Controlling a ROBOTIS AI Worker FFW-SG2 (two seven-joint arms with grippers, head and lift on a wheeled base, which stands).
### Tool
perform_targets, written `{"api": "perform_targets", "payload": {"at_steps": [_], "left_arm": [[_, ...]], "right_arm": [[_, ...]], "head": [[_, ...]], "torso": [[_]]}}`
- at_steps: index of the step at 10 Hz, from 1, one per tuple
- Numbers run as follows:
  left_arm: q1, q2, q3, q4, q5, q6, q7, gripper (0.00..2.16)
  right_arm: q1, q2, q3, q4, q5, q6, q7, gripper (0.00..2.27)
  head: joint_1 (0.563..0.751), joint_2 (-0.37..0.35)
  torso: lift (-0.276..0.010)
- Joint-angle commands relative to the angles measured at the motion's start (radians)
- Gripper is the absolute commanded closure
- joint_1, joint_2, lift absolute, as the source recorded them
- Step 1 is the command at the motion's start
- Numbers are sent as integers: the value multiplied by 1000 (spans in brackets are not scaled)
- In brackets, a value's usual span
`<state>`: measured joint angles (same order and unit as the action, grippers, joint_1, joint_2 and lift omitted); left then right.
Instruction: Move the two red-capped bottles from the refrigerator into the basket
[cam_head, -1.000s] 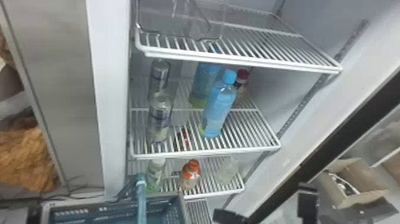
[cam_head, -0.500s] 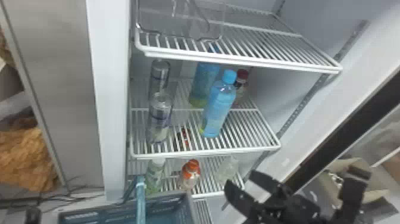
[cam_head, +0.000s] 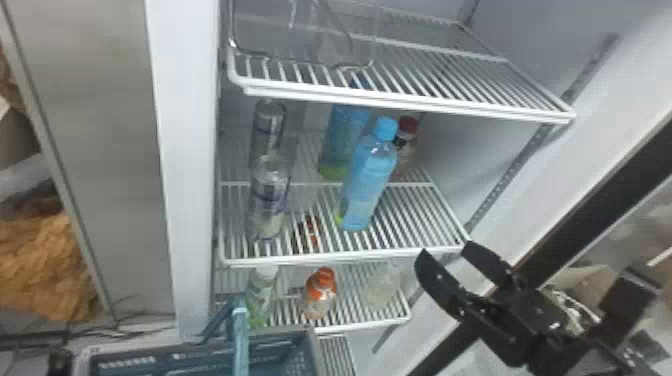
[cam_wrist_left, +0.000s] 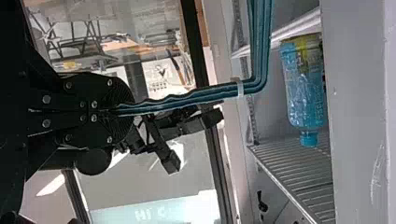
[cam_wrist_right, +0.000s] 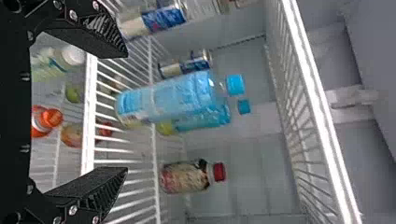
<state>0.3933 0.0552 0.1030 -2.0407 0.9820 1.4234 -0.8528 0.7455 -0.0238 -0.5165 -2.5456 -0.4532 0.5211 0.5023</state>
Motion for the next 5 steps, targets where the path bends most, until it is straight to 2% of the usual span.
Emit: {"api": "perform_targets", "payload": {"at_steps": [1, 3, 5], "left_arm": [[-1, 0, -3, 0, 5, 0, 0, 1200], [-1, 0, -7, 0, 7, 0, 0, 1200], [-3, 0, -9, 0, 7, 0, 1, 1200]], "right_arm": [[-19, -1, 0, 34, 12, -43, -7, 157], [-44, -1, 4, 53, 34, -89, -45, 157], [-117, -4, 4, 127, 68, -116, -48, 160]], "head": [[695, -350], [695, -350], [695, -350]], "torso": [[0], [0], [0]]}}
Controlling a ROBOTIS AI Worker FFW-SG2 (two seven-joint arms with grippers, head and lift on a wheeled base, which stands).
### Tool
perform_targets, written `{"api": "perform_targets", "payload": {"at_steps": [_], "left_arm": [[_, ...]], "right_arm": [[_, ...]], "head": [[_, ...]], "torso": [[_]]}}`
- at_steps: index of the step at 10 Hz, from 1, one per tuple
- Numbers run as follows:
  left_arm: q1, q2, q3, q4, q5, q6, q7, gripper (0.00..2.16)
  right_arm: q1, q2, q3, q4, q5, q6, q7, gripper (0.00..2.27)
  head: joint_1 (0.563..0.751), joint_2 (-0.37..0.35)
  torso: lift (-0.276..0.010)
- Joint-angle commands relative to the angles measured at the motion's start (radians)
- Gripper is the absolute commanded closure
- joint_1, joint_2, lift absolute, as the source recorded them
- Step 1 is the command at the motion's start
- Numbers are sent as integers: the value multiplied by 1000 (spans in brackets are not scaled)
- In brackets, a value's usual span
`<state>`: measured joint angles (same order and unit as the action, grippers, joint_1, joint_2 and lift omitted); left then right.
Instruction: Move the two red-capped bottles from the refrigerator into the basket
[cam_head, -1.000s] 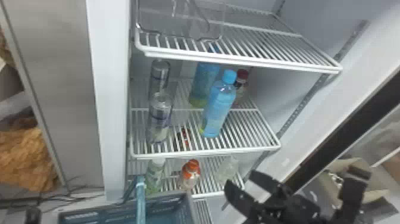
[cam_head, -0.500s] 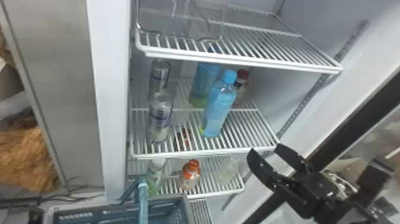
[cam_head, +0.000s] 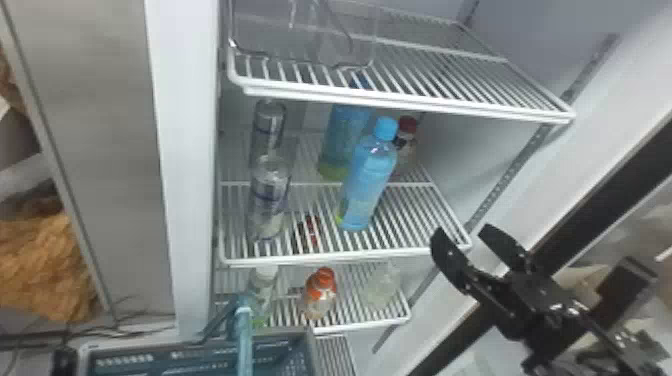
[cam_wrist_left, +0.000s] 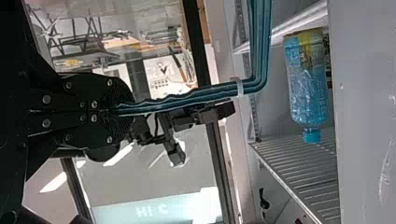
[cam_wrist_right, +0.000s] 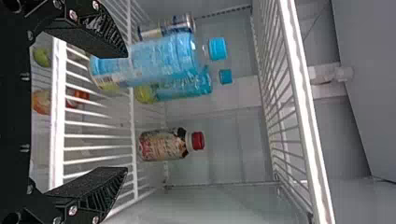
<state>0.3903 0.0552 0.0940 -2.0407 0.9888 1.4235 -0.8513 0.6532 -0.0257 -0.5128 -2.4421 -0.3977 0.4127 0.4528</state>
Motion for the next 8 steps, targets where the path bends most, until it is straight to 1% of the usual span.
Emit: {"api": "perform_targets", "payload": {"at_steps": [1, 3, 4, 7, 8], "left_arm": [[-3, 0, 0, 0, 0, 0, 0, 1200], [-7, 0, -6, 0, 0, 0, 0, 1200], [-7, 2, -6, 2, 0, 0, 0, 1200], [-15, 5, -14, 7, 2, 0, 1, 1200], [-17, 5, -18, 10, 4, 0, 1, 1200]], "right_arm": [[-59, 0, 0, 45, 39, -10, -2, 162], [-123, -6, 6, 109, 67, -18, -2, 157], [-167, -20, 26, 158, 75, -25, -3, 156], [-285, -43, 74, 279, 95, -40, -11, 154], [-302, -45, 86, 281, 113, -40, -40, 154]], "head": [[695, -350], [695, -350], [695, -350], [695, -350], [695, -350]], "torso": [[0], [0], [0], [0], [0]]}}
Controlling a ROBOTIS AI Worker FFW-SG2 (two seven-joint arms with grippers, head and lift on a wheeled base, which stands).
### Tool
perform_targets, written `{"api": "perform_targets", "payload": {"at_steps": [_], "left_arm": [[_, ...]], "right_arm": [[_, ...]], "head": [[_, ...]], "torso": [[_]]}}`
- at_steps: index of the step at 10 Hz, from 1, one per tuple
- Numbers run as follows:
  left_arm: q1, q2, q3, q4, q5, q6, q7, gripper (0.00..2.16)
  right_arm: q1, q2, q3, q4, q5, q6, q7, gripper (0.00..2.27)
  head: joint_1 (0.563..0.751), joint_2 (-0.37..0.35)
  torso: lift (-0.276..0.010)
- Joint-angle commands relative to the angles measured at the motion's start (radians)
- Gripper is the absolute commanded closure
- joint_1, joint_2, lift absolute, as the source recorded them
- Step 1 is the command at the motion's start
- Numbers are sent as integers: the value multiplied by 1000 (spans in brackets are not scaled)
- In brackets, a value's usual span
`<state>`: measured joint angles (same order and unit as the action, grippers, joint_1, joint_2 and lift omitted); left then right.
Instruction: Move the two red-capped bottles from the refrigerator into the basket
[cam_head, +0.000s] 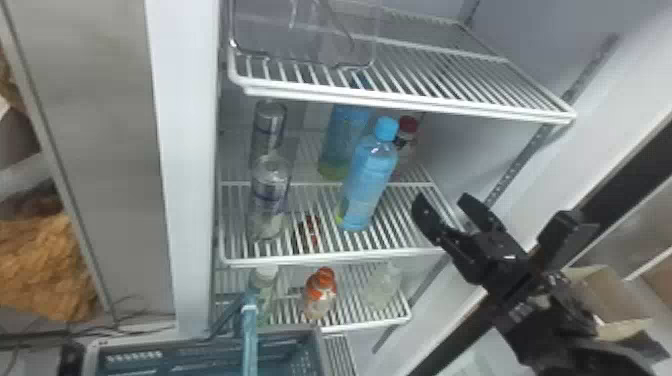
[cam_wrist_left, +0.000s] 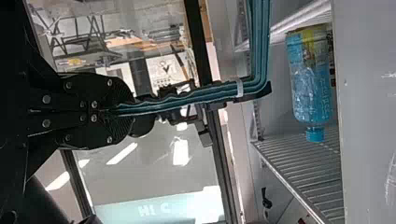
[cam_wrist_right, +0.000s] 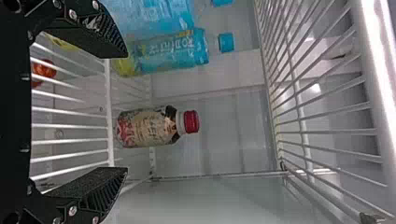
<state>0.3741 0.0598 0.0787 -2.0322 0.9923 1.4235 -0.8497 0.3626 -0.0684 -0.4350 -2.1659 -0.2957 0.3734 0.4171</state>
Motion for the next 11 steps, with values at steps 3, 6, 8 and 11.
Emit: {"api": "perform_targets", "payload": {"at_steps": [3, 6, 8, 11], "left_arm": [[-8, 6, -11, 9, 3, 0, 0, 1200], [-16, 9, -25, 16, 9, 0, 0, 1200], [-18, 11, -27, 18, 11, 0, 0, 1200], [-18, 11, -31, 23, 13, 0, 0, 1200]], "right_arm": [[-117, -30, 44, 115, 22, 0, -12, 153], [-198, -39, 62, 201, 68, 0, -31, 153], [-255, -42, 76, 253, 94, 0, -41, 151], [-346, -51, 98, 351, 106, 0, -55, 151]], "head": [[695, -350], [695, -350], [695, -350], [695, -350]], "torso": [[0], [0], [0], [0]]}}
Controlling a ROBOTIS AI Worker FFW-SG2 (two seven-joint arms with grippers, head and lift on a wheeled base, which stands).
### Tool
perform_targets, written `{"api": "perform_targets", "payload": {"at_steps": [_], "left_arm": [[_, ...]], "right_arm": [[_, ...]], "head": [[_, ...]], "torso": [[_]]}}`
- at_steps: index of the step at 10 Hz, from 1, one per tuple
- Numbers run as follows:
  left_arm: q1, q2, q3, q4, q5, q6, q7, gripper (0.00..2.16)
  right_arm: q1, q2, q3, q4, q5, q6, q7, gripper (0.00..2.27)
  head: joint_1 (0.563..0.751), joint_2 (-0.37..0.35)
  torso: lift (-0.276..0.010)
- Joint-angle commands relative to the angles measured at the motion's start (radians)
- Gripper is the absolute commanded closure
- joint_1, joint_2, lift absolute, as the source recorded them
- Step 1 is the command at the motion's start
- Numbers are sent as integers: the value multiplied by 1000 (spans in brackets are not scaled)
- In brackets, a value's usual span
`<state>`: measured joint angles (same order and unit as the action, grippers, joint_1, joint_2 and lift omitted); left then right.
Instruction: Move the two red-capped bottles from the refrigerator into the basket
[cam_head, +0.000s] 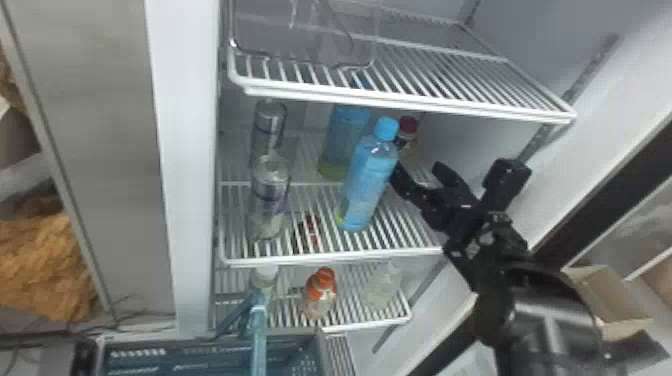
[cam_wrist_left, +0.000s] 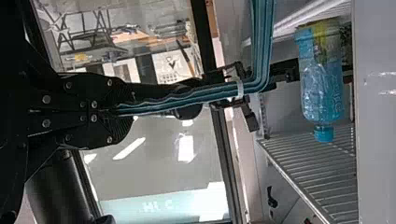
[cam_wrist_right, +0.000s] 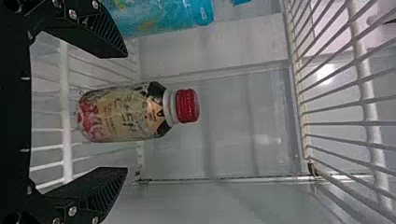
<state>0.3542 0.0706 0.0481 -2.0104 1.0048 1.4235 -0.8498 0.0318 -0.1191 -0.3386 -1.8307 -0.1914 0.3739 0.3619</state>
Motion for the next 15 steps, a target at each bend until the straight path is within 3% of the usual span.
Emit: {"api": "perform_targets", "payload": {"at_steps": [1, 5, 12, 13, 15], "left_arm": [[2, 0, 0, 2, 0, 0, 0, 1200], [-3, 0, -4, 6, 2, -5, 0, 1200], [-8, 3, -8, 14, 4, -7, 0, 1200], [-8, 3, -8, 14, 4, -7, 0, 1200], [-11, 3, -10, 14, 4, -7, 0, 1200]], "right_arm": [[-44, -2, 4, 45, 8, -1, -5, 151], [-132, -19, 41, 138, 10, -1, -12, 151], [-201, -30, 67, 224, 24, 2, -31, 159], [-206, -30, 67, 234, 24, 2, -35, 225], [-223, -34, 69, 278, 10, 2, -35, 900]], "head": [[695, -350], [695, -350], [695, -350], [695, -350], [695, -350]], "torso": [[0], [0], [0], [0], [0]]}}
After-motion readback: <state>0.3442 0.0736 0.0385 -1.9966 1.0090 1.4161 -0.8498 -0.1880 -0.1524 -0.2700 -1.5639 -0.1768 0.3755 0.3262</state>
